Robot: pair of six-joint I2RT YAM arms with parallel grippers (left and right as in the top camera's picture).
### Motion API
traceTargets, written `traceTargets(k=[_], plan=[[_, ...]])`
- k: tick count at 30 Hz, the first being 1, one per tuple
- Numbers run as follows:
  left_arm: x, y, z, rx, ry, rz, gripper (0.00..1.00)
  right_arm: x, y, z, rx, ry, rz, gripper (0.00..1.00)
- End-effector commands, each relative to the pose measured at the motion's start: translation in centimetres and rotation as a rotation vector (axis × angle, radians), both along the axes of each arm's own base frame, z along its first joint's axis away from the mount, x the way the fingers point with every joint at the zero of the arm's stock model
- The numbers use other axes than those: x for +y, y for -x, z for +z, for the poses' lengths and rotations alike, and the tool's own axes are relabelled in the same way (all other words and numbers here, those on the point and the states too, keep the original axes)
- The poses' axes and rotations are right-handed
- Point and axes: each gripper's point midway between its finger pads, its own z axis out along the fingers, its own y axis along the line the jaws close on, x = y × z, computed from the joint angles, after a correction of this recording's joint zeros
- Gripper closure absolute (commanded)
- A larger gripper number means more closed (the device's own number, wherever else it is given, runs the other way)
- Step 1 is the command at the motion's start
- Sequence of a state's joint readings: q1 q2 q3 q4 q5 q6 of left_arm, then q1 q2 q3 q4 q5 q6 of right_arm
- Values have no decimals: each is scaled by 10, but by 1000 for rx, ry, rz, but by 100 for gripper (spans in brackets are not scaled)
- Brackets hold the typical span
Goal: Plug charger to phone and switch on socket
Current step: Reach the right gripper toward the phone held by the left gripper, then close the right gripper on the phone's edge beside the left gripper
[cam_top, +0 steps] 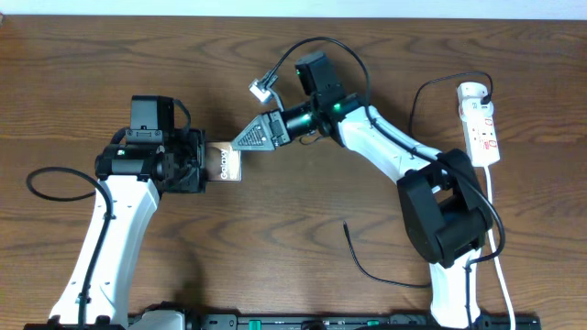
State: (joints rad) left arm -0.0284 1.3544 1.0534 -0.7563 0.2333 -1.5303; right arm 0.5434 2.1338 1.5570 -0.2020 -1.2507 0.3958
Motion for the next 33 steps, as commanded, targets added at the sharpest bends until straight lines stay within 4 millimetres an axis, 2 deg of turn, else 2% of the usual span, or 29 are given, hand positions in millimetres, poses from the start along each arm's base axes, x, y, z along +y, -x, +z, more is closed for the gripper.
traceTargets(k=[1, 14, 33], plan=[[0, -6, 11, -13, 29, 72, 93, 12, 0, 1, -22, 26, -21, 1], [-10, -5, 11, 18, 105, 181, 92, 20, 1, -6, -48, 64, -47, 1], [-17, -4, 12, 44, 177, 242, 93, 41, 21, -11, -66, 92, -21, 9]])
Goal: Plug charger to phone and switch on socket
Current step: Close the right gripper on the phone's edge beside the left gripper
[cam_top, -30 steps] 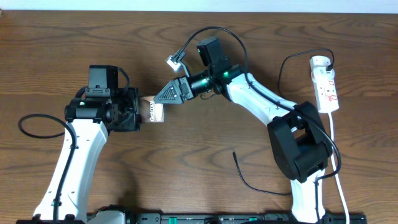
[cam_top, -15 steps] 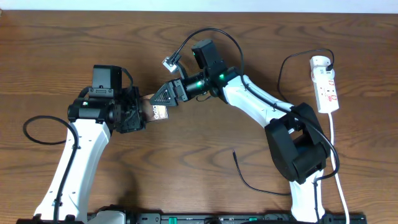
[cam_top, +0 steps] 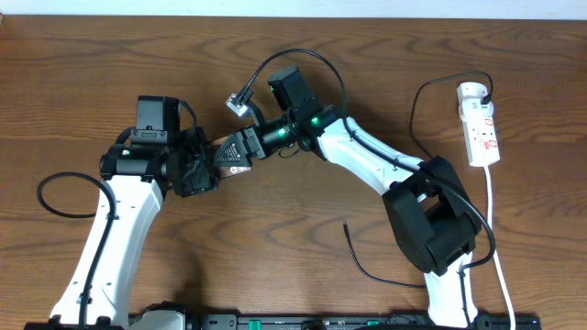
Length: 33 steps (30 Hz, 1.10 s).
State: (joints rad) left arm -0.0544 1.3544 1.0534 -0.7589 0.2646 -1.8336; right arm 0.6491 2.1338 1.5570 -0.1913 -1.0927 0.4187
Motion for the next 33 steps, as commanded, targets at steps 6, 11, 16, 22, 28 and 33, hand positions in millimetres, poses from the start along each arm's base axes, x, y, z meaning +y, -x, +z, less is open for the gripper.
traceTargets(k=[6, 11, 16, 22, 28, 33], plan=[[-4, -6, 12, -25, 27, 16, 93, 8, -1, 7, -24, -7, -6, 14], [-4, -6, 12, -24, 28, 19, 93, 9, 1, 7, -28, -9, -2, 24], [-4, -6, 12, -23, 30, 23, 93, 14, 6, 7, -32, -8, 8, 24], [-4, -6, 12, -23, 30, 22, 93, 19, 11, 5, -41, 3, 11, 25], [-4, -6, 12, -22, 29, 22, 92, 20, 7, 8, -57, -12, 6, 25], [-4, -6, 12, -22, 30, 23, 93, 20, 8, 8, -57, -11, 6, 34]])
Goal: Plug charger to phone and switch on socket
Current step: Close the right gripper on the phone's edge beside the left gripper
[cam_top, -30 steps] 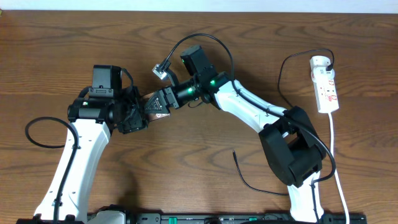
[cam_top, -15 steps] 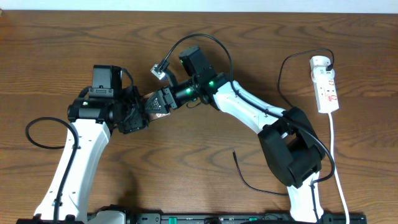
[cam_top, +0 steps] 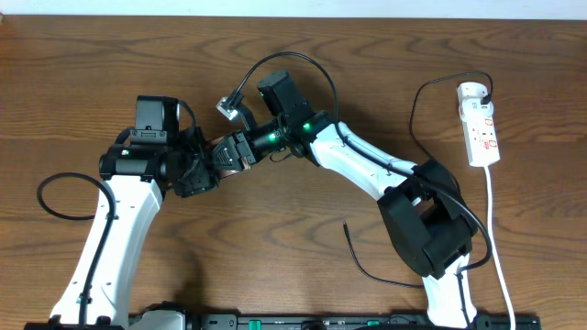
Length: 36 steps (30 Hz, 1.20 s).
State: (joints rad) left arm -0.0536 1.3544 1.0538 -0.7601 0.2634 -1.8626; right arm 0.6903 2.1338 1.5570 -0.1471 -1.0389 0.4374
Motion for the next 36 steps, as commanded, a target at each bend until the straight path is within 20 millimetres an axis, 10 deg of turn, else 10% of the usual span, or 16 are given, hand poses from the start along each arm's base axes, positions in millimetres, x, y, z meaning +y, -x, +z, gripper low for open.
traceTargets(k=[1, 36], plan=[[-4, -6, 12, -30, 19, -4, 92, 4, 1, 8, -17, -17, 11, 34], [7, -7, 9, -24, -27, 48, 93, 2, -6, 9, -24, -21, -6, 40]])
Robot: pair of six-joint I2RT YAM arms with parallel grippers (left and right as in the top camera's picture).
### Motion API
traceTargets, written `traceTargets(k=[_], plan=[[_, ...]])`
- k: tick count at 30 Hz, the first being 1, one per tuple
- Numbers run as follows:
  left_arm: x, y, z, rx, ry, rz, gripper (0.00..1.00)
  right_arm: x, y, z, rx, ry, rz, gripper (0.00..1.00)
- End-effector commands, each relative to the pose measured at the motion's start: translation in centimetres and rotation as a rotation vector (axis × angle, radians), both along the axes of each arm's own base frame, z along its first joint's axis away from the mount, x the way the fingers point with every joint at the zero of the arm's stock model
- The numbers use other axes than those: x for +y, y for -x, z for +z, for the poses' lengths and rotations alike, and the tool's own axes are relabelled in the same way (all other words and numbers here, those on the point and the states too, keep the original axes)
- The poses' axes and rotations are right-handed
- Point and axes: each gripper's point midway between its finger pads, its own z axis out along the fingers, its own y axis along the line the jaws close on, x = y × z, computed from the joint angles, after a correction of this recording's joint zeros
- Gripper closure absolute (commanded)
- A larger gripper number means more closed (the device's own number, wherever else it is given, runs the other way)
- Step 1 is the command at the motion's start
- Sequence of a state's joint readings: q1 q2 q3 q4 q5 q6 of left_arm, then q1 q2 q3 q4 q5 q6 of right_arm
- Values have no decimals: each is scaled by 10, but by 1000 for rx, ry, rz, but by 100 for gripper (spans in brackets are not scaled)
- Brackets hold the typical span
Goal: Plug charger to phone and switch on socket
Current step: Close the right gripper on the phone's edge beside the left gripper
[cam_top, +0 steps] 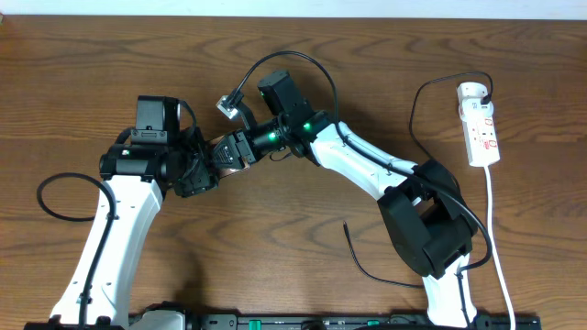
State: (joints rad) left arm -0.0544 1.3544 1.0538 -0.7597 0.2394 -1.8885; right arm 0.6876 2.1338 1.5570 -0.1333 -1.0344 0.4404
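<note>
In the overhead view my left gripper (204, 165) is shut on the phone (223, 158), of which only a sliver shows between the two grippers. My right gripper (229, 149) reaches in from the right, its fingers closed to a point against the phone's right end. The charger plug is hidden between them. A black charger cable (415, 115) leaves the white socket strip (480, 124) at the far right and passes under the right arm. The strip's switches are too small to read.
A loose black cable (376, 270) lies on the wood in front of the right arm's base. Another black loop (50, 197) lies left of the left arm. The socket strip's white lead (495, 229) runs toward the front edge.
At first my left gripper held the phone flat, its label showing, with the right gripper's tip just right of it. Then the phone sat tilted and the right gripper had moved left onto its end. Later it was pressed closer still, and both arms have held there since.
</note>
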Motion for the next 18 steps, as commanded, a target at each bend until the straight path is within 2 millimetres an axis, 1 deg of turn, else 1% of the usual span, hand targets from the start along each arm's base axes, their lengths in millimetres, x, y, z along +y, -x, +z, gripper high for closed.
traceTargets(k=[1, 18], plan=[[3, -7, 10, -28, -16, 16, 93, 2, -3, 8, -15, -15, 1, 40], [3, -7, 10, -28, -16, 16, 93, 2, -2, 8, -15, -16, 3, 55]])
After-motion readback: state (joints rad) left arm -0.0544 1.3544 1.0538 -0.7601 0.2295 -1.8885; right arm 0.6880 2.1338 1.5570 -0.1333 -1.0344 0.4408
